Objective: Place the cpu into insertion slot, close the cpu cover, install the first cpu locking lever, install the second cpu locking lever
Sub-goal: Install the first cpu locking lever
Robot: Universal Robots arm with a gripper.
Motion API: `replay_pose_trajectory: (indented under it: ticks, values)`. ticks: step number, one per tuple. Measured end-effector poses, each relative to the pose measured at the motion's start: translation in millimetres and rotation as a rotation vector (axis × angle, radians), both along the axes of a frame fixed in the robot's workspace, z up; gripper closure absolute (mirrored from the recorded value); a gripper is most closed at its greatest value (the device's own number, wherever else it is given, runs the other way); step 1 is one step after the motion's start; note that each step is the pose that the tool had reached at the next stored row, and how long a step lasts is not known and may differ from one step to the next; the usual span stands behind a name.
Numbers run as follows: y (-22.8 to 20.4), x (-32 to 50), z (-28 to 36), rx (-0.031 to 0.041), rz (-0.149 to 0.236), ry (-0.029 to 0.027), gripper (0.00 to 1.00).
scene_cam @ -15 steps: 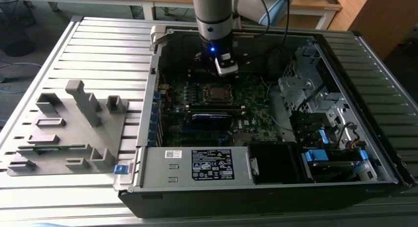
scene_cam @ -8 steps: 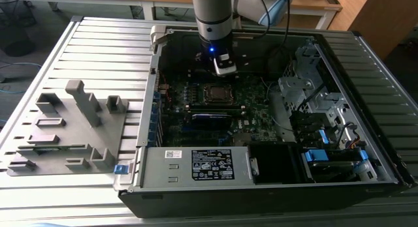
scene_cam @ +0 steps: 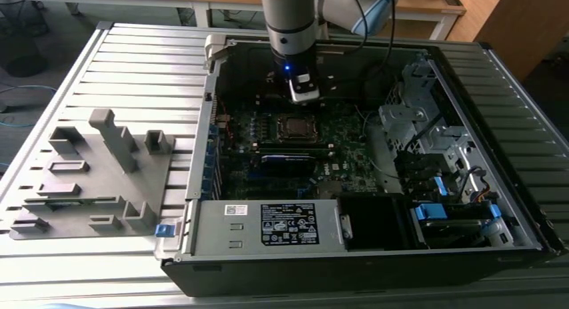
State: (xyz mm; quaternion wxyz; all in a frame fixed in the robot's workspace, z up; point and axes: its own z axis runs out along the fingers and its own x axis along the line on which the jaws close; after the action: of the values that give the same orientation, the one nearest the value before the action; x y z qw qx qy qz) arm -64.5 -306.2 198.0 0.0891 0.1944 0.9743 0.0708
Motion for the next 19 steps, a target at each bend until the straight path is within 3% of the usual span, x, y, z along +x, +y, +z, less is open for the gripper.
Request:
replay_pose_trajectory:
  ticks: [8,19]
  values:
    - [2.1,0.0,-2.5,-0.0011,-0.053,0.0001,0.89]
    - [4.4,0.0,-2.8,-0.0070,-0.071,-0.0003,0.89]
